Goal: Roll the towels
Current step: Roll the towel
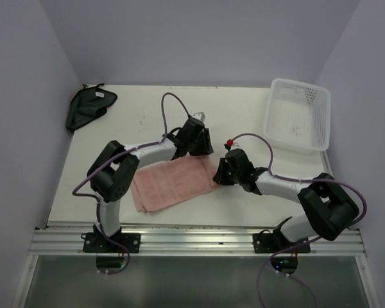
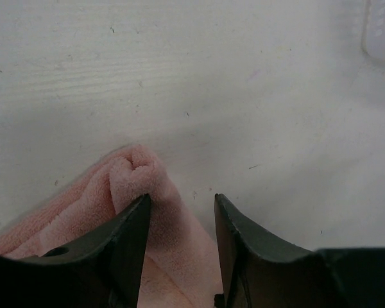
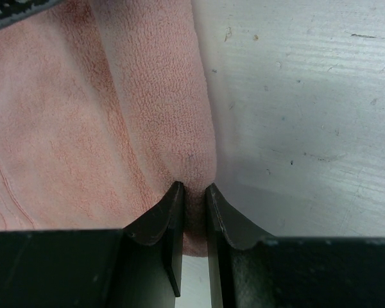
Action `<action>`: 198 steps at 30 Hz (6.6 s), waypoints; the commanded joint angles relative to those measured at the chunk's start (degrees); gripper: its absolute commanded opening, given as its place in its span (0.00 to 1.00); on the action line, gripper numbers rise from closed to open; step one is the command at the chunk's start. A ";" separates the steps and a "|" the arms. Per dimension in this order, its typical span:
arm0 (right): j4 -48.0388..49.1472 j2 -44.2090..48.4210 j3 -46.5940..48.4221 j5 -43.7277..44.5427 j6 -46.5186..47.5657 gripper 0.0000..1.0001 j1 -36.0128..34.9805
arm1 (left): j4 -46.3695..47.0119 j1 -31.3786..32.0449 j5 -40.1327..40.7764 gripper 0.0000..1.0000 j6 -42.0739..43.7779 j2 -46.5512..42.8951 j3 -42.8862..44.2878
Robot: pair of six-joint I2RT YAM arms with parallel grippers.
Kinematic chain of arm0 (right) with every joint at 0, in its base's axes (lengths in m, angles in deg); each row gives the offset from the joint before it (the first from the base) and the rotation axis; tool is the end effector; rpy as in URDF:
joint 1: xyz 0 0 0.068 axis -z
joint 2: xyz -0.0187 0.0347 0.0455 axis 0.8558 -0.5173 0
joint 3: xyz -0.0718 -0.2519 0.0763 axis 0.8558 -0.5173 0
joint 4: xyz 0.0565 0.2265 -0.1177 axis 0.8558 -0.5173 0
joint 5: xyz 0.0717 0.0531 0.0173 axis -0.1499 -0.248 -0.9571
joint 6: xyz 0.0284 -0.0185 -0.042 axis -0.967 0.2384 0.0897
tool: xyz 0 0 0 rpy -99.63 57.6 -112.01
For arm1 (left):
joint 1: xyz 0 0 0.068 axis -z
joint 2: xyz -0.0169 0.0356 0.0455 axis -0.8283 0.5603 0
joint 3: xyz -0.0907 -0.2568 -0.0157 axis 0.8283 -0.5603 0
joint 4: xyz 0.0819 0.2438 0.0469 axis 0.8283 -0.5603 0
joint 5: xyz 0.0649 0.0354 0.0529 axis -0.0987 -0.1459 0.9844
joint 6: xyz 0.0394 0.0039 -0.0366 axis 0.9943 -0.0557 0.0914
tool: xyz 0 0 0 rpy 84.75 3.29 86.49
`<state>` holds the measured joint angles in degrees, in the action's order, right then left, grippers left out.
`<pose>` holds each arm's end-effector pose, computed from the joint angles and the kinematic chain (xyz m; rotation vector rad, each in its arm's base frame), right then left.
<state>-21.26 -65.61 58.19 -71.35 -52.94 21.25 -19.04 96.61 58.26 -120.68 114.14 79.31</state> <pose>0.2125 0.1632 0.1514 -0.0080 2.4520 0.5965 0.3205 -0.2759 0.1816 -0.0383 2.4517 -0.7043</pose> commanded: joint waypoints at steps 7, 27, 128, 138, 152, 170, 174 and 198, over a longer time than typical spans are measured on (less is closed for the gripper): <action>-3.29 1.29 -1.09 3.42 0.58 0.00 -0.45 | -4.69 0.71 5.03 0.49 3.56 3.43 4.22; -5.48 5.24 -1.44 13.16 1.11 0.00 -5.81 | -19.99 3.43 16.29 0.47 6.46 8.44 10.72; -13.22 -8.90 9.55 55.45 41.62 0.00 -21.72 | 28.17 -3.86 5.04 0.00 -2.94 -4.56 -12.92; -15.42 -16.46 11.57 59.49 43.39 0.00 -26.29 | 27.64 -3.86 5.30 0.00 -1.89 -6.32 -15.55; -22.01 -25.34 16.66 62.21 41.37 0.00 -32.44 | 27.03 -3.95 6.36 0.00 -1.01 -8.17 -19.60; -31.85 -34.39 24.75 64.33 39.52 0.00 -37.72 | 24.83 -4.04 9.08 0.00 0.93 -10.45 -23.37; -33.17 -36.59 26.33 63.80 40.05 0.00 -37.98 | 24.04 -3.95 10.22 0.01 1.63 -11.59 -24.34; -36.51 -32.30 30.38 60.47 38.73 0.08 -39.21 | 26.24 -4.04 11.28 0.00 3.65 -9.58 -28.56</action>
<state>-55.88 -102.46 87.88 -2.35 -11.11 -16.70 9.05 94.73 62.19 -120.37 104.00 52.54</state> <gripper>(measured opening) 0.174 0.068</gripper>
